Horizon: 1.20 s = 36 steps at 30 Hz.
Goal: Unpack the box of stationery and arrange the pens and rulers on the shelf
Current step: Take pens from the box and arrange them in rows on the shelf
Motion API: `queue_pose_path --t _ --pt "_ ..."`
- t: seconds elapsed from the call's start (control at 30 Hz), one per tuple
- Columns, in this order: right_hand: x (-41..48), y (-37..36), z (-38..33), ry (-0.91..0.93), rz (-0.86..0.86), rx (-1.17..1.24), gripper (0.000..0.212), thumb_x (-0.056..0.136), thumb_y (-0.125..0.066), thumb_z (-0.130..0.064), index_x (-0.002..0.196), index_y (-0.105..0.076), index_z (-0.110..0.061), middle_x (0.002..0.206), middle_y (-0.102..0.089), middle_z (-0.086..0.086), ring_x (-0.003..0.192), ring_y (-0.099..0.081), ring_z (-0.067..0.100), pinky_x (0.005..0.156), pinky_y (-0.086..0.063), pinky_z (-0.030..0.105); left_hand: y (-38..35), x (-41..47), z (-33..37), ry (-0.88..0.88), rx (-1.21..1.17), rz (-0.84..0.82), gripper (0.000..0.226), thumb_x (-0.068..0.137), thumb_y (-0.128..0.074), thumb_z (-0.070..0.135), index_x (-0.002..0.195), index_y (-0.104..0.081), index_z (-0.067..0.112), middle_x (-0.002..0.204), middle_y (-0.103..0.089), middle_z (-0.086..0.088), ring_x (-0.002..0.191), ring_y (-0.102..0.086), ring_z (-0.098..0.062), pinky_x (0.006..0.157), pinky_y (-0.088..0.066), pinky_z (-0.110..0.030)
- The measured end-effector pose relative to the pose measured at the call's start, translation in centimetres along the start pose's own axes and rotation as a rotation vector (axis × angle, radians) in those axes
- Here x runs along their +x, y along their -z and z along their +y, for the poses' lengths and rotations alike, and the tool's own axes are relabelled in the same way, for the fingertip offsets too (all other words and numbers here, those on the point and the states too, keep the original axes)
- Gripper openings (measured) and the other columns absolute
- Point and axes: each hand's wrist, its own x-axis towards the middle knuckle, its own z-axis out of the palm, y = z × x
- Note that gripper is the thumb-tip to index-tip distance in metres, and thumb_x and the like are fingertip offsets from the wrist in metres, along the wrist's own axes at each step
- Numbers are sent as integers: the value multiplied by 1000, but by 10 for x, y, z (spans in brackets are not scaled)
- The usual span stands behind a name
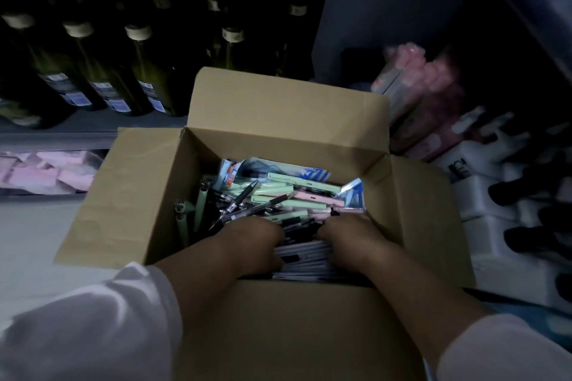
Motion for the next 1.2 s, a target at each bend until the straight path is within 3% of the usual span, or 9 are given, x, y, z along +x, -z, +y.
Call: queue_pose_path --t 0.17,0.3,0.4,0.5,0.7,0.87,1.0,1.1,1.2 --pt "0 -8 -2 -25 5 -59 36 86 -57 -23 121 -61 -31 126 -46 0 125 -36 26 105 -23 44 -3 7 3 -17 40 -4 42 83 -61 49 115 -61 21 119 -62 -4 111 -56 -24 82 -43 -28" --pt "-2 -7 2 -17 136 149 34 84 -62 -28 119 -63 -30 132 -47 -10 130 -32 18 106 -18 35 -6 8 0 -3 -16 44 39 83 -59 51 110 -59 23 113 -63 -2 106 -57 -23 74 -38 -27" --pt "-5 -5 6 15 254 312 25 85 -61 -22 110 -65 -21 124 -56 -4 121 -45 18 94 -30 25 -3 5 -3 8 -110 67 37 79 -62 53 103 -57 26 105 -63 1 98 -58 -20 69 -37 -26" --pt "-5 -1 5 -33 267 602 20 85 -60 -19 105 -64 -21 104 -67 -2 99 -61 15 86 -47 28 0 2 -5 17 -150 140 38 74 -66 50 103 -57 27 106 -65 2 98 -60 -19 73 -42 -25" --pt "-10 18 1 -112 324 1002 11 83 -68 -18 88 -64 -27 79 -68 -9 73 -59 1 73 -48 25 16 -6 -7 73 -317 248 28 75 -67 32 100 -57 24 98 -66 0 94 -62 -20 71 -44 -25" --pt "-19 43 -1 -133 340 1169 35 84 -67 -26 118 -57 -22 111 -65 -1 96 -62 11 89 -47 32 40 -11 -10 73 -556 221 23 71 -72 33 88 -59 24 83 -68 4 82 -65 -19 73 -52 -29" --pt "-34 73 -1 -90 321 1210 38 86 -65 -17 122 -57 -25 109 -69 5 91 -67 16 86 -52 41 57 -17 -10 11 -759 135 36 66 -72 38 96 -65 21 91 -74 5 88 -69 -15 86 -54 -38" --pt "-50 91 -3 -83 318 1217 25 89 -63 -11 112 -65 -19 106 -72 8 96 -69 25 86 -53 43 74 -24 -7 13 -758 117 31 70 -73 35 99 -64 27 96 -72 7 92 -68 -13 90 -53 -38" --pt "-69 107 -3 -112 362 1218 17 91 -60 -9 99 -67 -23 96 -73 6 86 -69 20 78 -54 35 95 -36 0 69 -682 128 28 74 -70 39 97 -54 31 106 -66 6 98 -62 -14 89 -51 -33"
